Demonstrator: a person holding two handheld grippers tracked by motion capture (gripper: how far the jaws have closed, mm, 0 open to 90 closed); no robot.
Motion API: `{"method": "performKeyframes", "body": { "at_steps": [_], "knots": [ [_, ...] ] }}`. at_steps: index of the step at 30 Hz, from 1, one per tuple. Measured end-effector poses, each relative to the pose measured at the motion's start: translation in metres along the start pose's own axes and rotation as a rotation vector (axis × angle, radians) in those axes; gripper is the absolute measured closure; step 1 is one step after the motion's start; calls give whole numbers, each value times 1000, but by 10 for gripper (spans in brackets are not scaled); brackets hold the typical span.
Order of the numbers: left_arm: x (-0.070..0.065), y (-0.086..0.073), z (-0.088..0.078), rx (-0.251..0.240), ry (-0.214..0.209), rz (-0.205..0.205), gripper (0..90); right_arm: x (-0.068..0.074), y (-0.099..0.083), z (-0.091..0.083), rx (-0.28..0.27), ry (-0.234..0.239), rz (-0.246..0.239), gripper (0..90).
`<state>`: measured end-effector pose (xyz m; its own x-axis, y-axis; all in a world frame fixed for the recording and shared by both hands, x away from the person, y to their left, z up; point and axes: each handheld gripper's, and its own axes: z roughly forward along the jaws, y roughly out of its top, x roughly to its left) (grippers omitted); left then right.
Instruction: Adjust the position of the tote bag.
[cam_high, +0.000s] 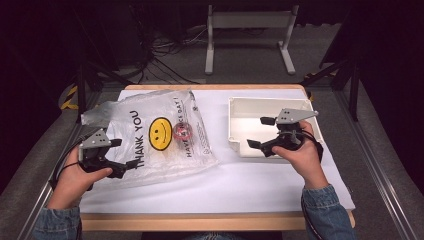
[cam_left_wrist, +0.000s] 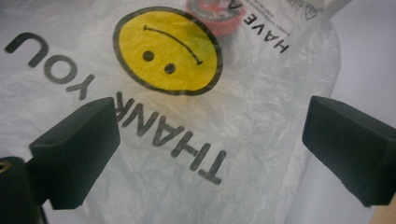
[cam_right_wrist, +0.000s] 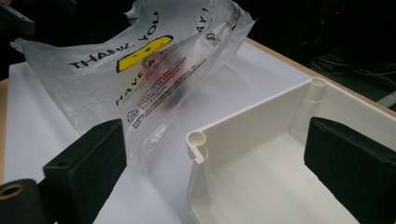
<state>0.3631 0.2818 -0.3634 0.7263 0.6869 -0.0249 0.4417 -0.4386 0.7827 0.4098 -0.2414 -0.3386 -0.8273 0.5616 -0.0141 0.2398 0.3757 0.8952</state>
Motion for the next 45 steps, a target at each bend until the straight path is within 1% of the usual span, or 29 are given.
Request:
{"method": "performKeyframes", "body": {
  "at_steps": [1, 2, 4, 7, 10, 12, 13, 14, 15, 16, 17, 20, 22, 23, 24, 27, 30, 34, 35, 37, 38, 40, 41, 42, 43, 44, 45],
  "knots": [
    [0, -1, -1, 3, 3, -10, 27, 1, 1, 1, 4, -6, 4, 61],
    [-1, -2, -1, 7, -6, -2, 27, 1, 1, 1, 3, -12, 4, 61],
    [-5, -4, 0, 32, -44, 44, 23, 2, 2, 1, -3, -9, 6, 62],
    [-10, -2, 2, 31, -59, 75, 25, 4, 4, 0, -7, -7, 3, 61],
    [-12, -1, 4, 44, -54, 73, 29, 6, 6, 0, -14, -8, 3, 61],
    [-13, -1, 6, 72, -42, 61, 33, 7, 6, 0, -14, -4, -1, 61],
    [-12, -3, 10, 120, -17, 37, 49, 8, 7, 0, -18, -2, -4, 61],
    [-12, -3, 10, 120, -17, 37, 56, 8, 7, 0, -18, -2, -4, 61],
    [-11, -5, 13, 157, -1, 39, 56, 8, 7, 1, -18, -1, -4, 61],
    [-12, -6, 16, 186, -2, 31, 63, 9, 7, 1, -18, 2, -5, 61],
    [-12, -7, 19, 207, -15, 41, 68, 10, 7, 2, -15, 6, -5, 61],
    [-15, -8, 23, 234, -49, 43, 75, 10, 6, 3, -6, 9, -2, 61],
    [-15, -8, 25, 246, -56, 58, 75, 10, 5, 3, -2, 11, -1, 61],
    [-15, -8, 26, 248, -59, 54, 74, 10, 5, 4, -1, 12, -1, 61],
    [-14, -9, 27, 253, -56, 58, 74, 10, 5, 4, 0, 14, -1, 60],
    [-11, -13, 32, 292, -44, 50, 68, 11, 4, 5, 4, 15, 0, 59],
    [-6, -17, 36, 307, -39, 22, 60, 12, 4, 6, 10, 19, -1, 57],
    [-1, -22, 41, 328, -36, -4, 55, 12, 3, 7, 18, 22, -2, 56],
    [0, -22, 42, 334, -38, -3, 56, 12, 3, 7, 18, 21, -2, 56],
    [2, -24, 45, 349, -47, -17, 59, 12, 3, 8, 21, 24, -2, 56],
    [3, -25, 46, 359, -54, -29, 65, 13, 3, 8, 23, 25, -3, 55],
    [5, -28, 47, 387, -53, -57, 78, 13, 2, 9, 26, 29, -2, 54],
    [6, -29, 47, 405, -51, -65, 94, 13, 2, 9, 27, 29, -4, 53],
    [6, -29, 47, 405, -51, -65, 115, 14, 2, 10, 28, 31, -3, 54],
    [8, -30, 47, 420, -53, -82, 141, 14, 2, 10, 31, 32, -6, 54],
    [9, -30, 47, 419, -61, -84, 188, 14, 2, 10, 33, 33, -6, 54],
    [9, -29, 45, 418, -69, -84, 264, 14, 2, 11, 33, 33, -5, 54]
  ]
}}
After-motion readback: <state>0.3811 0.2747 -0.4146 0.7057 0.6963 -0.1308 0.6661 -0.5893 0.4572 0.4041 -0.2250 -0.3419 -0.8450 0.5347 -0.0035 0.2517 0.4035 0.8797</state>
